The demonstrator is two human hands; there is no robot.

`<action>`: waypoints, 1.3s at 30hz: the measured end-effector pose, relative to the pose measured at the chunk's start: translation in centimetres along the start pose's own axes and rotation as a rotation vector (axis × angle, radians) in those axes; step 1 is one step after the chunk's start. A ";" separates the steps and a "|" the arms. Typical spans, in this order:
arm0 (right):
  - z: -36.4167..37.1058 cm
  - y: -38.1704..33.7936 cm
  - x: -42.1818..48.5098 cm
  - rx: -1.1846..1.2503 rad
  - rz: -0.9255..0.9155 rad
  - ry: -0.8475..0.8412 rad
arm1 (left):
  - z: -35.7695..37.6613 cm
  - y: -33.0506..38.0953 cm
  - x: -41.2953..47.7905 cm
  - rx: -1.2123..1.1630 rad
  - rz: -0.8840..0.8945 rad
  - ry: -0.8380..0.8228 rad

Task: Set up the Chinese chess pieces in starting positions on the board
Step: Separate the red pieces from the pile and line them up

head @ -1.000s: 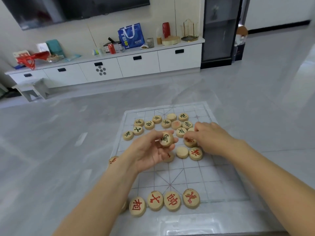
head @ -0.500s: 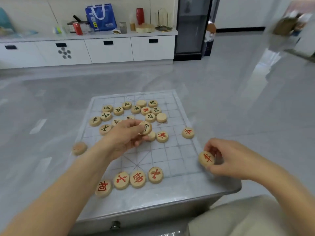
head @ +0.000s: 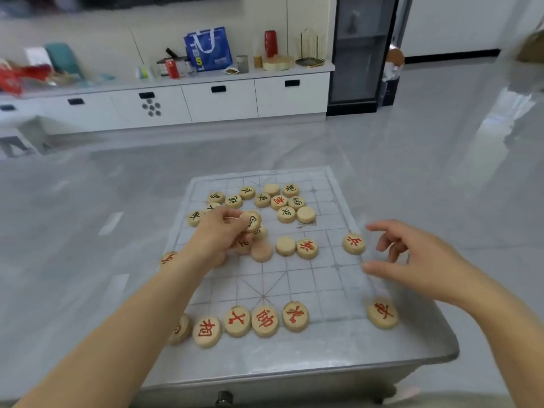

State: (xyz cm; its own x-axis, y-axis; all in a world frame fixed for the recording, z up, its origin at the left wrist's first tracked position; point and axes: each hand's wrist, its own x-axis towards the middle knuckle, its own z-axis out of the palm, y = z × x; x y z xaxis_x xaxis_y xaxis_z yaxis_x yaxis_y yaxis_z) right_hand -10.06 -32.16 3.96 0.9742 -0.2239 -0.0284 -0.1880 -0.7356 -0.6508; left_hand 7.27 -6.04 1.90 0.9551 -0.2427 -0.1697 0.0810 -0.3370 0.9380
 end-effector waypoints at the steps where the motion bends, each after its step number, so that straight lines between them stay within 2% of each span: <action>1: 0.7 -0.1 0.4 0.038 -0.011 0.049 | -0.3 0.0 0.9 0.078 0.012 0.056; 6: 3.3 -0.1 1.4 -0.115 -0.080 0.034 | 0.4 1.3 5.1 0.336 0.085 0.143; 9: 2.8 -0.4 2.3 -0.136 -0.089 0.093 | 0.8 1.9 7.3 0.495 0.087 0.215; 12: 2.7 -0.9 2.7 -0.220 -0.083 0.135 | 1.3 1.9 9.0 0.827 0.047 0.212; 14: 2.8 -1.2 2.7 -0.264 -0.075 0.149 | 2.8 2.3 9.6 0.990 0.178 0.150; 16: 2.8 -1.3 3.0 -0.272 -0.078 0.163 | 4.8 2.6 9.9 1.028 0.285 -0.033; 19: 2.6 -1.2 3.2 -0.271 -0.063 0.188 | 6.5 3.2 10.2 1.114 0.322 -0.162; 25: 2.5 -1.2 2.9 -0.278 -0.044 0.196 | 5.7 3.8 10.6 1.175 0.246 -0.278; 31: 3.0 -1.4 2.9 -0.283 -0.039 0.185 | 5.5 2.3 9.6 1.124 0.431 -0.115; 35: 3.2 -1.6 3.0 -0.294 -0.037 0.184 | 5.2 2.7 8.8 1.088 0.419 -0.087; 39: 3.2 -1.7 3.3 -0.204 -0.038 0.183 | 5.7 4.4 5.1 0.760 0.487 0.012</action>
State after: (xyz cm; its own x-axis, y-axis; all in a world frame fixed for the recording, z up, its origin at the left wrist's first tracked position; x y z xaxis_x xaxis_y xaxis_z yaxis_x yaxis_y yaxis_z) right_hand -6.13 -29.61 2.51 0.9458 -0.2917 0.1427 -0.1910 -0.8550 -0.4821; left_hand 10.87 -13.93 3.46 0.8374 -0.5081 0.2012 -0.5396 -0.7106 0.4515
